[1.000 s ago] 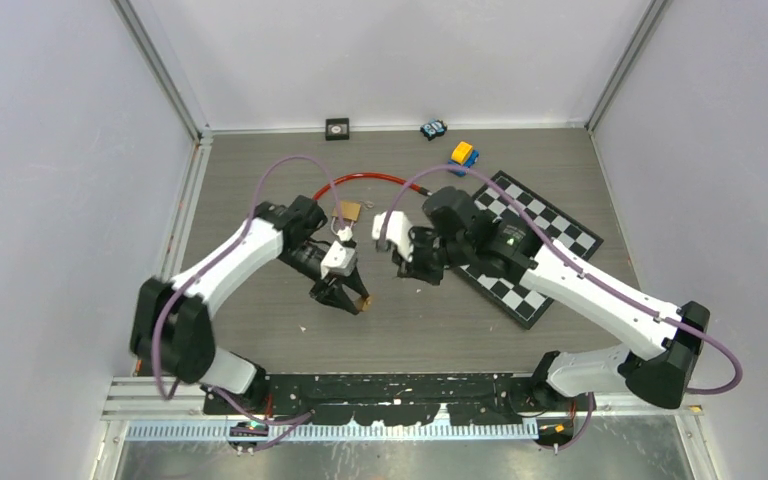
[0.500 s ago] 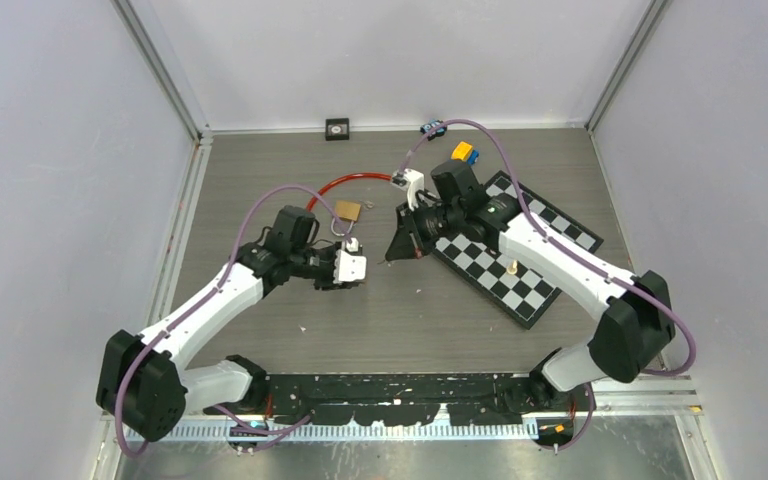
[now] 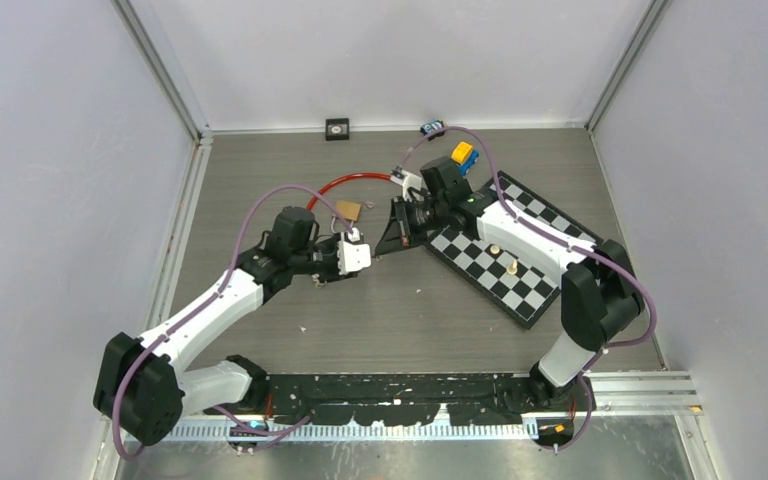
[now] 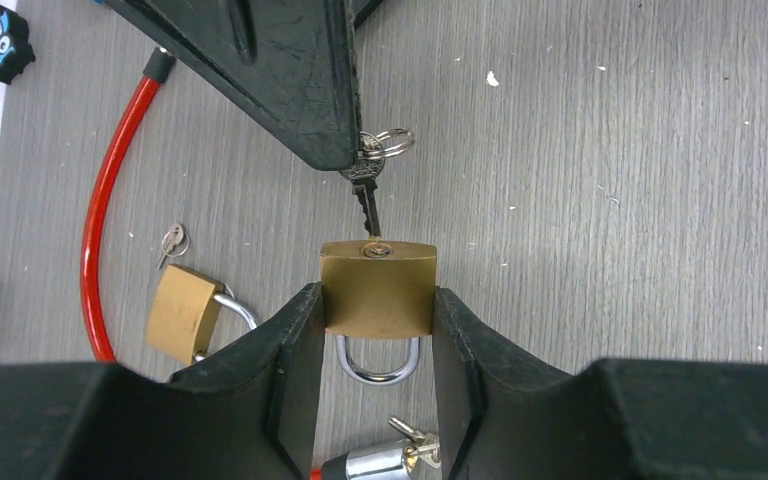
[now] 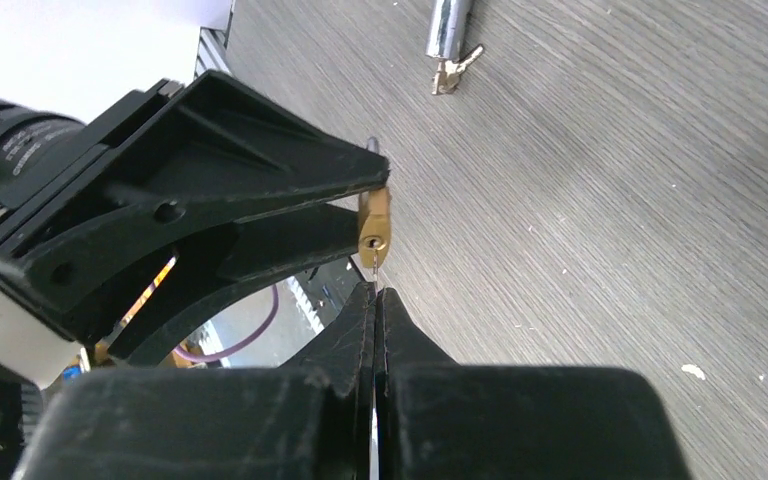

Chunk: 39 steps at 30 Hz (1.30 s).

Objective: Unlock with the key

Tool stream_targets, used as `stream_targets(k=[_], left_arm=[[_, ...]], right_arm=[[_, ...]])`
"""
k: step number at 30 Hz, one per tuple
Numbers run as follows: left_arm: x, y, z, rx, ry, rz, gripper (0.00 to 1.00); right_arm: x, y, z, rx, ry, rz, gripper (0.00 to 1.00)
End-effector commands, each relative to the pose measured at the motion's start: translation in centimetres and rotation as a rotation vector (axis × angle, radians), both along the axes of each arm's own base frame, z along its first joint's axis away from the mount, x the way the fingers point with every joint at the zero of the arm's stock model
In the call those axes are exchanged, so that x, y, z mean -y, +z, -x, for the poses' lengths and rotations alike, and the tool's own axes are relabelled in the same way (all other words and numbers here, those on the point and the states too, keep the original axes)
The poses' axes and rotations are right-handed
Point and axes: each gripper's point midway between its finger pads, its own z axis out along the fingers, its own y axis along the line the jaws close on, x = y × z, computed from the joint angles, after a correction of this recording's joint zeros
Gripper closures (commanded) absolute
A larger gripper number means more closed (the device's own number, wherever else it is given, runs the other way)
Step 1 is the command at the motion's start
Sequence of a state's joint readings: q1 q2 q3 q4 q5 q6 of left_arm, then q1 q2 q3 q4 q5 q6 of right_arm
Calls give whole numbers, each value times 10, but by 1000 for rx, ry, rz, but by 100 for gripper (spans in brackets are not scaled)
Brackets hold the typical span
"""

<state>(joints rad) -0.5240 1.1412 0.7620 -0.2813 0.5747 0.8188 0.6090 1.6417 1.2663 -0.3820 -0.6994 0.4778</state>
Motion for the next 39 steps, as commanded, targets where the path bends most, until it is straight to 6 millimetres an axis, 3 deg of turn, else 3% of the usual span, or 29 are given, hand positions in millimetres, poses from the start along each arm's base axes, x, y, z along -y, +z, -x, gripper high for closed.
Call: stream_targets(k=[1, 39], left_arm=[[8, 20, -6, 59, 4, 58, 100], [4, 22, -17, 75, 77, 64, 100]], right_arm=[[-9, 31, -12, 18, -15, -92, 99], [-3, 14, -8, 15, -3, -70, 99]])
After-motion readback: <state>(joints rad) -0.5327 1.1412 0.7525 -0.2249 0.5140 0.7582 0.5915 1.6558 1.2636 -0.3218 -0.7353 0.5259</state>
